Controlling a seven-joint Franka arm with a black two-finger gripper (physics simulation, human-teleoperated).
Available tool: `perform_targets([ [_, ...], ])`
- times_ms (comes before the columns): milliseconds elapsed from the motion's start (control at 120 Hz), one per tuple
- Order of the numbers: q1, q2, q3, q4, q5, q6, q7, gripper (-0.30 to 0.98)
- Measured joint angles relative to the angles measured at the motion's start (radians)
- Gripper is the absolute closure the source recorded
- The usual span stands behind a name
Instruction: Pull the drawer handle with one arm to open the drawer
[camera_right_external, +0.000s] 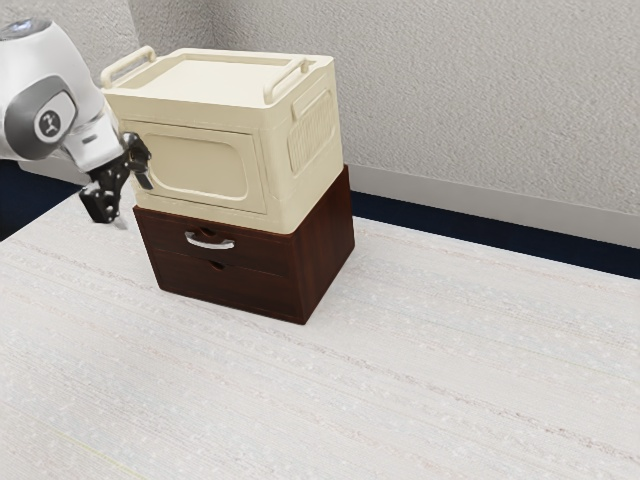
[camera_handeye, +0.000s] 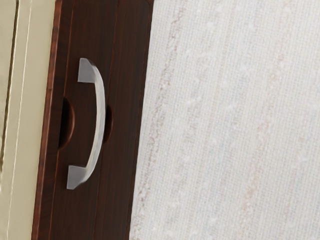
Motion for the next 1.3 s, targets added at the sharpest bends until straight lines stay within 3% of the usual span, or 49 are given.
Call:
perform_targets([
  [333, -0.014, 0.092, 0.0, -0.051, -0.092, 0.196, 0.183, 0.22],
  [650, -0.017, 0.164, 0.0, -0.055, -0.181, 0.289, 0.285, 0.34],
  [900, -0.024, 0.222, 0.0, -0.051, -0.261, 0.331, 0.338, 0.38],
  [1092, -0.038, 0.265, 0.0, -0.044, -0.362, 0.358, 0.39, 0.39],
  [1183, -0.04, 0.278, 0.001, -0.043, -0.38, 0.369, 0.414, 0.31],
  [1300, -0.037, 0.282, 0.0, -0.044, -0.389, 0.378, 0.435, 0.6],
])
